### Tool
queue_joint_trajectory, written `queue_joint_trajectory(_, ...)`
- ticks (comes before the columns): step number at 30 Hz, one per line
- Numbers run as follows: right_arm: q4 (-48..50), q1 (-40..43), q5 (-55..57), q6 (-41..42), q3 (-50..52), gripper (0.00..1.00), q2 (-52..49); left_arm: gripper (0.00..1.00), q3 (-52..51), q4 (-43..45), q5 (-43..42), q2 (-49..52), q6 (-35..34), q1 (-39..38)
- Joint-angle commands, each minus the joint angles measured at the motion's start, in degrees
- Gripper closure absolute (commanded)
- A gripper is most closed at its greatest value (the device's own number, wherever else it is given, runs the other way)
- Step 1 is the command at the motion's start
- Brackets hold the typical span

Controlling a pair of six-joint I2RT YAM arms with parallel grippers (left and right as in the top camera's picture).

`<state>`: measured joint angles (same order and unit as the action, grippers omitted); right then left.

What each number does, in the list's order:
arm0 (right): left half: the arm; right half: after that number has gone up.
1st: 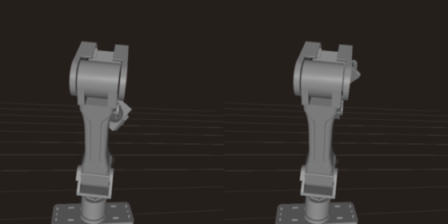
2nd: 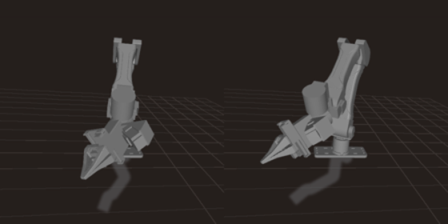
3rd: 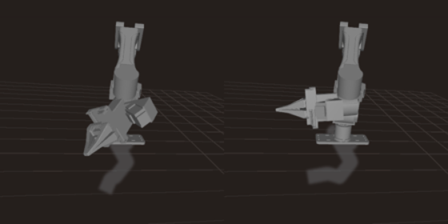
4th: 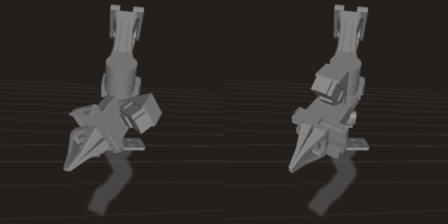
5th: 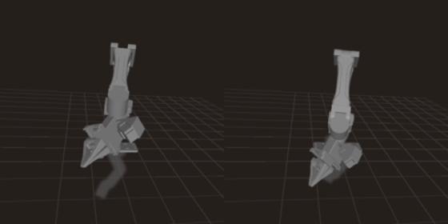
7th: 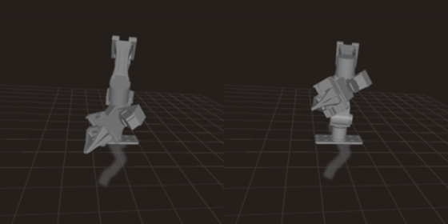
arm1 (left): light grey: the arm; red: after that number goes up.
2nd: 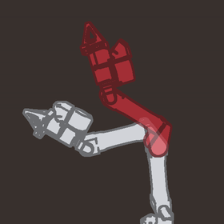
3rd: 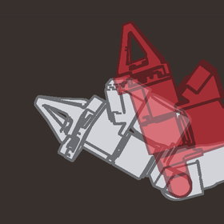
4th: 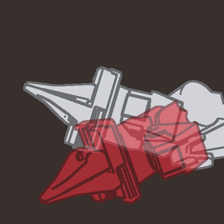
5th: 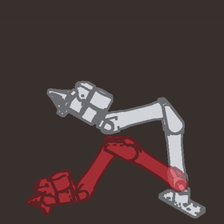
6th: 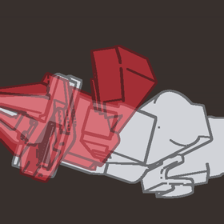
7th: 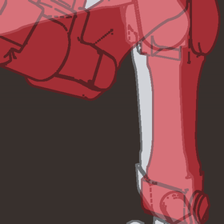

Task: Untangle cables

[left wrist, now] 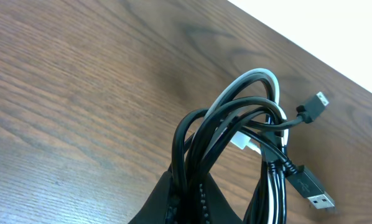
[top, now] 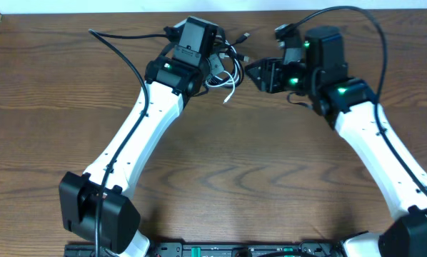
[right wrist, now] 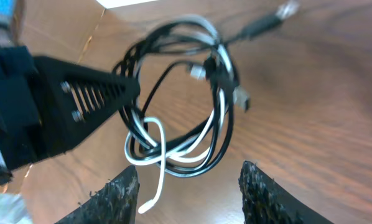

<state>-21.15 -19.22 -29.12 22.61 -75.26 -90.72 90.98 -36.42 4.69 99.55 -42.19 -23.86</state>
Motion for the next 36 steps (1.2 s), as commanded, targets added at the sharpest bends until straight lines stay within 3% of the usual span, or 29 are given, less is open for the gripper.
queue_joint_trajectory(1,0.42,-2.05,-2.40,3.80,-0.79,0.52,-2.34,0.93,0.11,0.70,0.87,-0.76,0.55,1.46)
queue_joint_trajectory(14,4.98,-7.80,-1.49,9.62,-0.79,0.68,-8.72,0.93,0.11,1.40,-2.97,-0.76,0.31,1.95)
queue_joint_trajectory(16,4.79,-7.87,-0.28,9.73,-0.79,0.78,-8.81,0.93,0.11,1.38,-2.95,-0.74,0.33,1.95)
queue_joint_trajectory(18,4.98,-7.69,0.74,9.75,-0.81,0.99,-8.74,0.93,0.11,1.33,-2.97,-0.74,0.33,1.95)
queue_joint_trajectory(26,5.84,-3.21,0.66,10.14,-0.81,0.99,-5.03,0.93,0.11,-0.96,-3.30,-0.76,3.17,1.95)
queue_joint_trajectory(31,8.76,-1.44,0.63,10.14,-0.81,0.99,-2.40,0.93,0.11,-0.98,-10.32,-0.74,8.96,1.95)
queue_joint_trajectory(36,11.06,-2.60,4.02,10.16,-0.81,0.99,-2.82,0.92,0.11,-0.96,-17.27,-0.74,9.20,1.95)
